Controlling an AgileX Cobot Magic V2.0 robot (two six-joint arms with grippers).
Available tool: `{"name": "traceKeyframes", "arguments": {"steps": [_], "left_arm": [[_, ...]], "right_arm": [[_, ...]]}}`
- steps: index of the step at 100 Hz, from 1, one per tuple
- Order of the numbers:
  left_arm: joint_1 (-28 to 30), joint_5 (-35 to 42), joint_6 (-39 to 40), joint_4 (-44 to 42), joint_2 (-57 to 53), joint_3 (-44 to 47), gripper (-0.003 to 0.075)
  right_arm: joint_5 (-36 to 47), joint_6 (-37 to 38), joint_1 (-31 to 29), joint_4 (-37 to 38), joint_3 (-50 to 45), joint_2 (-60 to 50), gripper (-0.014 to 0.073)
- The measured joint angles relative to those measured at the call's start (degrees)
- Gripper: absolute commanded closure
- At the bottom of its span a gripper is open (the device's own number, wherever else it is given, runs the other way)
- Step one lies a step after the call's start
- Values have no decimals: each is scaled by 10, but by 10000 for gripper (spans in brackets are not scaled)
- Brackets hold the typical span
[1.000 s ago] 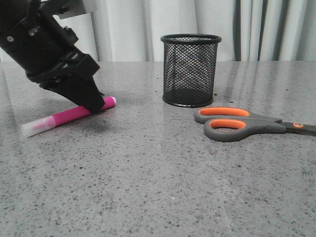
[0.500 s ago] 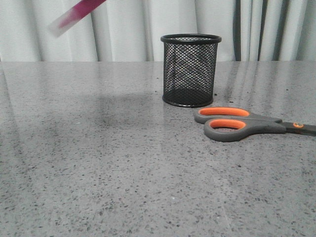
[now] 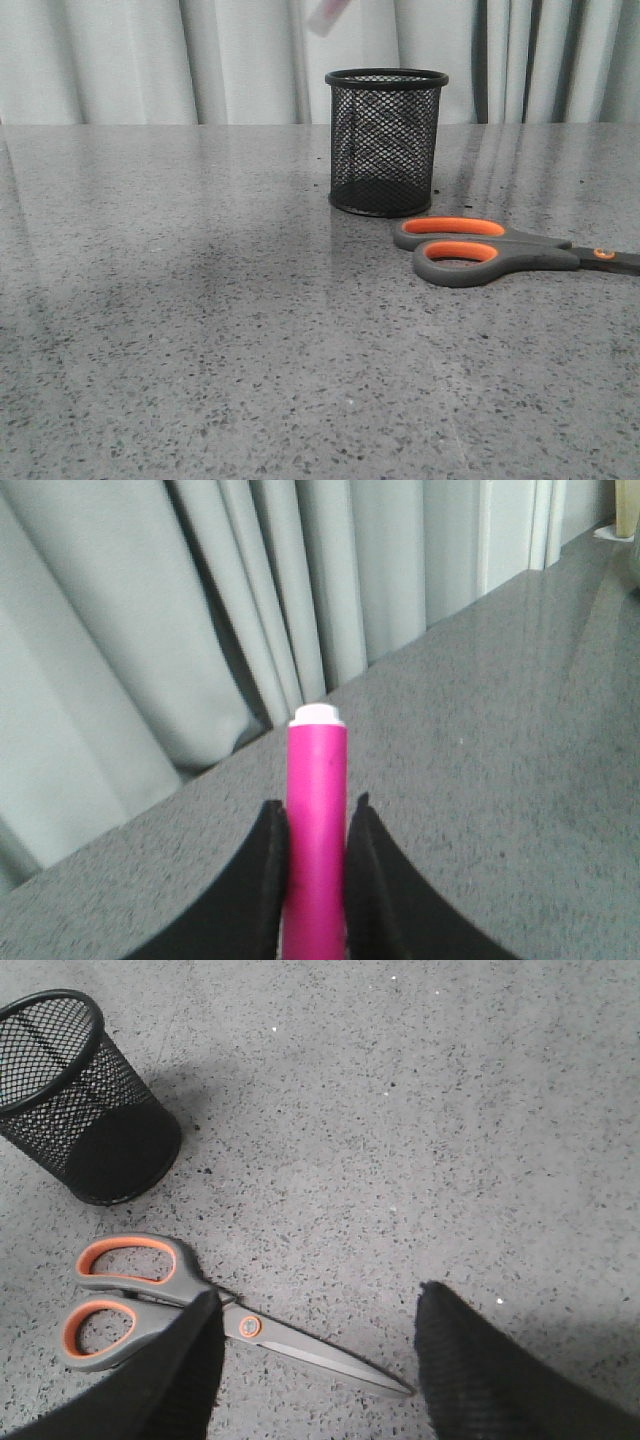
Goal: Put pen and scissors into bin
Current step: 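Lift the pink marker with the left gripper and carry it over the mesh cup, then drop the pink marker into the mesh cup and withdraw the left gripper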
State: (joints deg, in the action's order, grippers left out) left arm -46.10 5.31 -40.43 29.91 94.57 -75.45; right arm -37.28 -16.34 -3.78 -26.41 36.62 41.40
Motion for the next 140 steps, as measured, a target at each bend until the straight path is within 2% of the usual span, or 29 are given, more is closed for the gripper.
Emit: {"name": "traceKeyframes", "arguments": {"steps": [22, 61, 70, 87, 94, 124, 131, 140], "left_arm": [[-3, -2, 0, 30, 63, -60, 739], [-3, -17, 0, 49, 106, -63, 729], [-3, -31, 0, 49, 106, -63, 656], [8, -61, 0, 56, 106, -63, 372], [13, -64, 0, 65, 106, -63, 314], [31, -72, 0, 79, 51, -63, 324], [46, -81, 0, 79, 24, -63, 384], [78, -113, 0, 79, -9, -63, 535]], "right_arm": [[0, 0, 0, 0, 0, 0, 213], [0, 0, 0, 0, 0, 0, 213], [0, 0, 0, 0, 0, 0, 213], [0, 0, 0, 0, 0, 0, 213], [0, 0, 0, 0, 0, 0, 213], [21, 0, 0, 0, 0, 0, 212], [25, 0, 0, -2, 0, 0, 213], [28, 0, 0, -18, 0, 0, 213]]}}
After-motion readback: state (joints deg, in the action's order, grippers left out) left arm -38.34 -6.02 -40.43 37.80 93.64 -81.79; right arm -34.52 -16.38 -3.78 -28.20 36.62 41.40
